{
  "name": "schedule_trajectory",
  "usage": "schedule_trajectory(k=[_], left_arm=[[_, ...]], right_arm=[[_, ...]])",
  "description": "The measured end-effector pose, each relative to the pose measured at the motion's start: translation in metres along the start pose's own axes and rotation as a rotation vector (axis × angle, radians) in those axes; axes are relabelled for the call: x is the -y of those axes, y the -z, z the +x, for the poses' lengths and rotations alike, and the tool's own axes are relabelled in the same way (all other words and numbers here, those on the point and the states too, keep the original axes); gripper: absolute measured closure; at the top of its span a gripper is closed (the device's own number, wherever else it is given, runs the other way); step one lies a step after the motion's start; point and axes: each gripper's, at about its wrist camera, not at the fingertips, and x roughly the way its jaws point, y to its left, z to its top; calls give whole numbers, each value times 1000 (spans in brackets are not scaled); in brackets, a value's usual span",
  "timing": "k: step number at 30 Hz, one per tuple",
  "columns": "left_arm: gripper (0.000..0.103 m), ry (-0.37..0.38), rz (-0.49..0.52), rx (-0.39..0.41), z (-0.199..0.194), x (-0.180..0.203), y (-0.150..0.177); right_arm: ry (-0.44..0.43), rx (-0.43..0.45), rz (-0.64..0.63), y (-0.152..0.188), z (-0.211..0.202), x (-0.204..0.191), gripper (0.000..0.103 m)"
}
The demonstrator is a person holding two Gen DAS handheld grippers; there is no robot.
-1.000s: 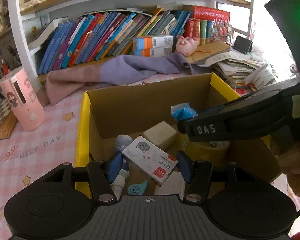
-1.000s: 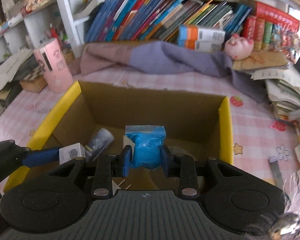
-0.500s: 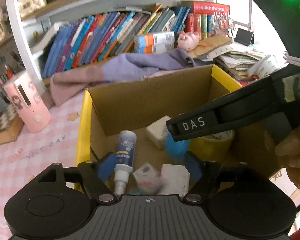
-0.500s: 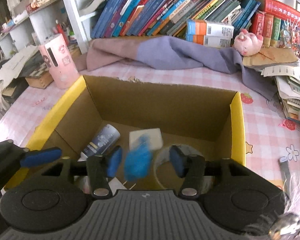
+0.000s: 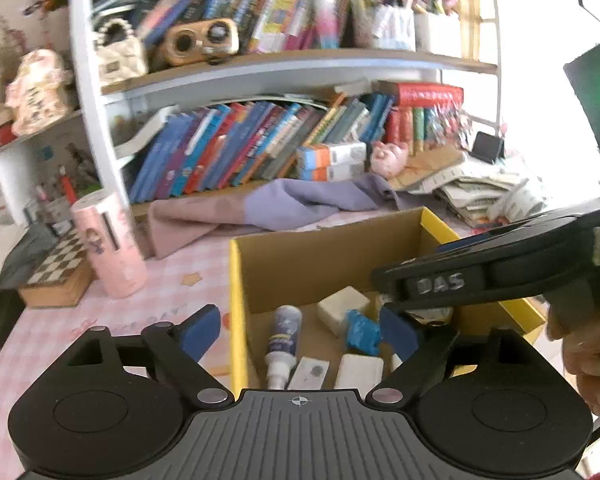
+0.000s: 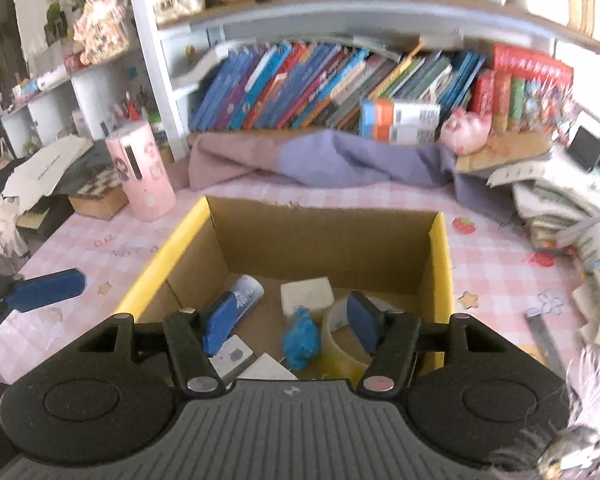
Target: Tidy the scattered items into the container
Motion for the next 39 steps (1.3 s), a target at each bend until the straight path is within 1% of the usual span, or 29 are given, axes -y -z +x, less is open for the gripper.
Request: schedule_trajectory(k=[4, 11, 16, 23, 27, 29, 35, 39], left_arm=[[11, -4, -25, 16, -22, -11, 9], [10, -19, -60, 40, -63, -36, 31], [9, -28, -79, 37, -90, -52, 49], [7, -39, -71, 16, -124, -69, 77], [6, -48, -84, 3, -138, -77, 91], [4, -56, -89, -10, -143, -79, 100], [4, -80, -102, -53, -156, -82, 122], [4, -87, -107, -70, -163, -83, 131]], right_arm=[[27, 55, 26, 11, -27, -11, 41], [65, 85, 53, 41, -63, -36, 41], [90, 86, 61, 66, -87, -58, 40], [114, 72, 73, 105, -115, -87, 38], [119, 63, 73, 123, -125, -102, 37], [126, 57, 71, 133, -129, -108, 36], [129, 32, 60, 155, -138, -125, 33], [137, 32, 41, 165, -145, -135, 26]])
